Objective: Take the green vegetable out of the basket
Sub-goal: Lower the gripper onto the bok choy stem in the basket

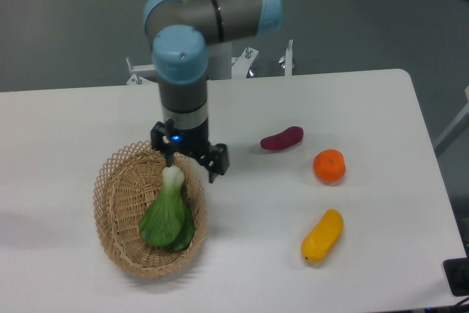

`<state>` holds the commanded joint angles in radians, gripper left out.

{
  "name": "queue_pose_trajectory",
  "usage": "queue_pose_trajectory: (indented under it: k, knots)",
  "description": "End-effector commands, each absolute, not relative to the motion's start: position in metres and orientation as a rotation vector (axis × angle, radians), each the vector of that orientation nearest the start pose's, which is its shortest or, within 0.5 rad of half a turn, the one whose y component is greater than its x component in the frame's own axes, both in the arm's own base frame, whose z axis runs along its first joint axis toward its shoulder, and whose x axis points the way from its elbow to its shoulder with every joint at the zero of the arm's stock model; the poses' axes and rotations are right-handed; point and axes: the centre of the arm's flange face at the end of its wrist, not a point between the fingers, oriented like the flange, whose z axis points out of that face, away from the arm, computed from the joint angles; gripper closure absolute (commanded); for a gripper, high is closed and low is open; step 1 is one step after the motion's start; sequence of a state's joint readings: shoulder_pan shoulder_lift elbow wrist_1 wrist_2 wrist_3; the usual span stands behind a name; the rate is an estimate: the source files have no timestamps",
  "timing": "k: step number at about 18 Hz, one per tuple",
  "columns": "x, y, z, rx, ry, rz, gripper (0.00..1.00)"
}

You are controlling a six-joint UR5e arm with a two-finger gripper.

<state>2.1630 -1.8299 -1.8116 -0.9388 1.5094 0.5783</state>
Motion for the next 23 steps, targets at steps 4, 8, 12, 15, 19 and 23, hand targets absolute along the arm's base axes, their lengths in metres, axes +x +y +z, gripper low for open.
queue_pose_trajectory:
  k: [4, 8, 12, 15, 19, 23]
  knots:
    - [-0.185, 0.557, 0.272, -3.035, -0.010, -0.004, 0.00]
    - [-0.179, 0.563, 0.256, -3.043, 0.013, -0.004, 0.00]
    - [-0.179, 0.563, 0.244, -3.051, 0.012, -0.006, 0.00]
    - [-0.180, 0.561, 0.238, -3.067, 0.011, 0.006, 0.00]
    - [-0.182, 0.561, 0.227, -3.092, 0.010, 0.011, 0.00]
    - [-0.183, 0.560, 0.219, -3.113, 0.007, 0.024, 0.00]
